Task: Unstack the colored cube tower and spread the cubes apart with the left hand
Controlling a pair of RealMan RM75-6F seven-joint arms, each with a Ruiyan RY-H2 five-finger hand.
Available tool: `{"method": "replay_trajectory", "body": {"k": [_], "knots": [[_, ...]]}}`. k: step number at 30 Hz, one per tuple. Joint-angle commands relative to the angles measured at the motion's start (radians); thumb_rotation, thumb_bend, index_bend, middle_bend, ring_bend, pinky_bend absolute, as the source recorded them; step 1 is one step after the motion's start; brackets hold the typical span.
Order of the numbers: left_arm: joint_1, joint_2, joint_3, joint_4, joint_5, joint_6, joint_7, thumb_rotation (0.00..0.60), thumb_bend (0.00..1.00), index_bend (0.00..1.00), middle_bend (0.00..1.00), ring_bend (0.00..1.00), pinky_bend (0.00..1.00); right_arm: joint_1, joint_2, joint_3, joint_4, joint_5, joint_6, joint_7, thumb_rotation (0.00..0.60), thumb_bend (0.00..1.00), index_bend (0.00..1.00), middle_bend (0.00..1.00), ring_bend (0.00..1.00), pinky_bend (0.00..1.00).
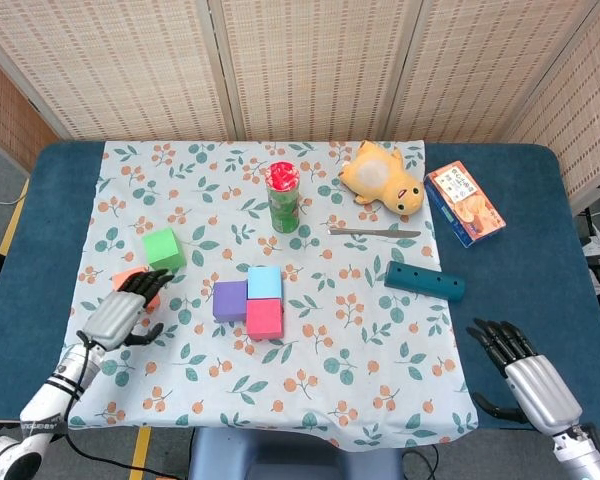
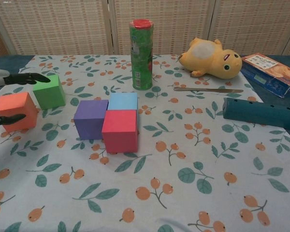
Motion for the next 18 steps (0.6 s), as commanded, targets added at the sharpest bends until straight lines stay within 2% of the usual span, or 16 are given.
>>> {"method": "replay_trajectory", "body": {"k": [1,8,18], "knots": [[-0.042,-0.045,-0.013,-0.032,0.01,-0.011,0.096,0.6,0.43,0.0,0.0,0.0,0.0,0.003,-0.001,-0.005,-0.001,-0.006,-0.006,0.0,0.535,0.18,0.0,0.0,0.0,0.0],[-0.119,-0.168,-0.068,0.018,-0.13,-0.089,0.244,0.6,0.42,0.0,0.0,0.0,0.0,-0.001,0.003,-0.006,-0.001,-0.008,0.004,0.004,0.536,0.18,0.0,0.0,0.0,0.0],[-0.182,-0.277,-0.087,0.096,-0.289,-0.124,0.379,0.6,0.42,0.0,0.0,0.0,0.0,0.004,0.005,-0.001,0.003,0.004,-0.003,0.015,0.536,0.18,0.0,0.0,0.0,0.0]]}}
